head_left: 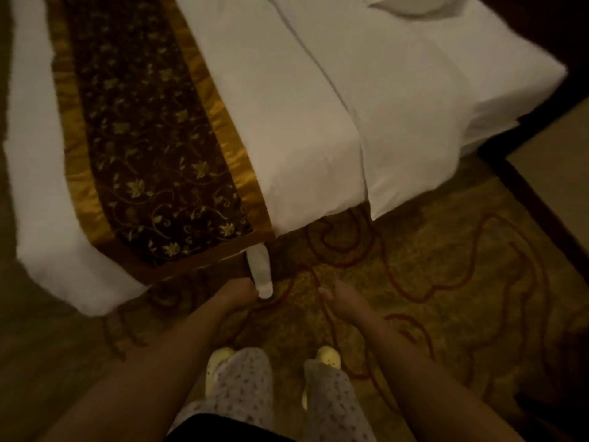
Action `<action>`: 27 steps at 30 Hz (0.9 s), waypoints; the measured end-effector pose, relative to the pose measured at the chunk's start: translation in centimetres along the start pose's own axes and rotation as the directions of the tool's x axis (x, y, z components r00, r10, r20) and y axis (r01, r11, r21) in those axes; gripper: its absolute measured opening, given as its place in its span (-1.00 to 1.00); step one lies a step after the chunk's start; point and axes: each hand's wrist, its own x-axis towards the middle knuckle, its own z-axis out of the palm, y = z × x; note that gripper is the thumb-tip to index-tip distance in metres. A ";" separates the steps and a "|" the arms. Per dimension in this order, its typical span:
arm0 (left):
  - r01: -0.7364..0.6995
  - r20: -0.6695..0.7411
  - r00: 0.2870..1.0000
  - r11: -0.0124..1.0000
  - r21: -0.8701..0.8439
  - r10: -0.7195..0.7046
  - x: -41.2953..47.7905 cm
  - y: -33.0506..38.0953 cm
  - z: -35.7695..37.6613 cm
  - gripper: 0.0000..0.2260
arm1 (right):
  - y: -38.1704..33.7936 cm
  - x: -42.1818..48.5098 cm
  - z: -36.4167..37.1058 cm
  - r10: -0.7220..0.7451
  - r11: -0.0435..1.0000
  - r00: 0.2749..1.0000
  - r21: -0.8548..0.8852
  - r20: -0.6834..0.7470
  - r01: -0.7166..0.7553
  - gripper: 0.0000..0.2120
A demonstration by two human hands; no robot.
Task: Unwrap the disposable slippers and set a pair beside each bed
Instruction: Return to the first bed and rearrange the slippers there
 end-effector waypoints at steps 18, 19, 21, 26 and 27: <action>0.181 -0.051 0.979 0.951 -0.249 -0.200 36.9 -11.1 18.3 -0.57 | 6.3 39.1 20.7 -0.105 0.994 0.983 -0.016 0.153 0.108 -0.53; 0.187 -0.060 0.976 0.947 -0.263 -0.210 39.3 -12.0 19.3 -0.58 | 6.5 41.3 22.1 -0.106 0.994 0.983 -0.018 0.152 0.110 -0.53; 0.185 -0.090 0.972 0.940 -0.288 -0.219 43.6 -13.5 20.9 -0.55 | 6.7 45.2 24.6 -0.127 0.990 0.982 -0.047 0.138 0.134 -0.53; 0.226 -0.115 0.957 0.931 -0.286 -0.268 50.4 -15.6 23.4 -0.59 | 6.5 52.6 29.2 -0.197 0.977 0.974 -0.054 0.112 0.204 -0.54; 0.220 -0.114 0.956 0.917 -0.332 -0.271 51.4 -15.7 23.8 -0.59 | 6.4 53.4 30.0 -0.206 0.977 0.973 -0.030 0.102 0.210 -0.55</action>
